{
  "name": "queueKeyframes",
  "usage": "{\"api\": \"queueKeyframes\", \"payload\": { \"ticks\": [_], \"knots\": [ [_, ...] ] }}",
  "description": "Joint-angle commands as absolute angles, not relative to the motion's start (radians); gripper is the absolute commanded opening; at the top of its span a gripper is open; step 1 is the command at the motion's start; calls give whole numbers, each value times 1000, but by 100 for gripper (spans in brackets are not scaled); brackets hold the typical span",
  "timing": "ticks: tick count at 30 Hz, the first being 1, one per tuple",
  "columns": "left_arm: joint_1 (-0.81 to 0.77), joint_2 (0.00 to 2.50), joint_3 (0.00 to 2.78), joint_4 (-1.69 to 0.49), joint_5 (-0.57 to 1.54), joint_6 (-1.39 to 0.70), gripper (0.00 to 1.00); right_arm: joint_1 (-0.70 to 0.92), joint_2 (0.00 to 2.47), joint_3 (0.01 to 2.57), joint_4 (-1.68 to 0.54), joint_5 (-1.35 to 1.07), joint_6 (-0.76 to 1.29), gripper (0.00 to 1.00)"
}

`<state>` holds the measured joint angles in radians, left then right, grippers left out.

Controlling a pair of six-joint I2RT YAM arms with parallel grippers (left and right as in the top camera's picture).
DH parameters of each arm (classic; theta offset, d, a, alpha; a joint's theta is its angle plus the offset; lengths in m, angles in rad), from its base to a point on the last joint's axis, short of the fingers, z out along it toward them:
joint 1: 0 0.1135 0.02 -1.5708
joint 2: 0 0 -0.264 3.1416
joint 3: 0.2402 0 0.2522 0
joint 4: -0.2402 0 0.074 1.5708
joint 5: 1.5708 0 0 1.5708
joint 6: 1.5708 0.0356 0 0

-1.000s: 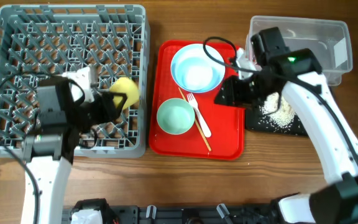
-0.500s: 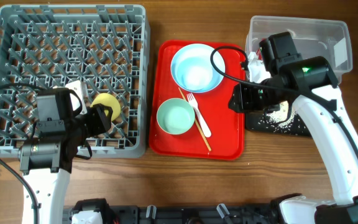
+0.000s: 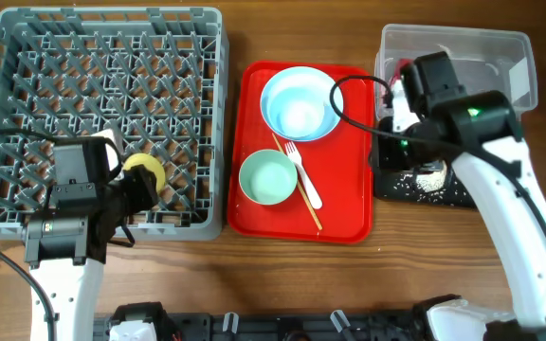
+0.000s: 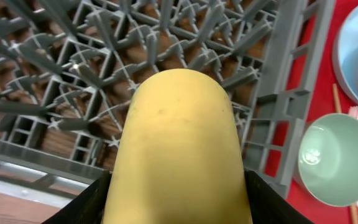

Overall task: Sort waste into correct bins and load items into the dishwasher rack
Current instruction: 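Place the yellow cup into the dish rack with the left gripper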

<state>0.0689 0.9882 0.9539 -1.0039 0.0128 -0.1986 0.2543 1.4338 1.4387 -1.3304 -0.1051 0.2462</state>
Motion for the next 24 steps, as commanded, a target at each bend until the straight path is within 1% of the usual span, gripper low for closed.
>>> {"api": "queueKeyframes", "payload": {
  "ticks": [1, 3, 7, 14, 15, 16, 17, 18, 20, 21, 23, 24],
  "knots": [
    [103, 982, 978, -1004, -28, -187, 4, 258, 1336, 1449, -1327, 6, 291, 51],
    [133, 987, 978, -1003, -29, -187, 4, 257, 1305, 1449, -1323, 12, 288, 53],
    [197, 1029, 979, -962, -28, -187, 4, 258, 1299, 1449, -1325, 7, 289, 54],
    [201, 1176, 979, -916, 27, -187, 4, 258, 1299, 1449, -1324, -1, 289, 54],
    [201, 1201, 979, -910, 41, -187, 8, 258, 1299, 1449, -1324, -1, 289, 54],
    [201, 1227, 979, -904, 40, -187, 15, 258, 1299, 1449, -1324, -1, 289, 54],
    [201, 1253, 979, -899, 39, -187, 17, 258, 1299, 1449, -1323, -1, 289, 54],
    [201, 1273, 979, -896, 40, -187, 20, 258, 1299, 1449, -1324, -1, 289, 54],
    [201, 1311, 979, -889, 39, -187, 43, 258, 1299, 1449, -1325, -1, 289, 54],
    [201, 1327, 979, -885, 39, -187, 45, 258, 1299, 1449, -1325, -1, 289, 54],
    [201, 1358, 979, -873, 40, -187, 53, 258, 1299, 1449, -1325, -5, 289, 54],
    [201, 1370, 979, -867, 39, -187, 55, 258, 1299, 1449, -1325, -19, 289, 54]
  ]
}}
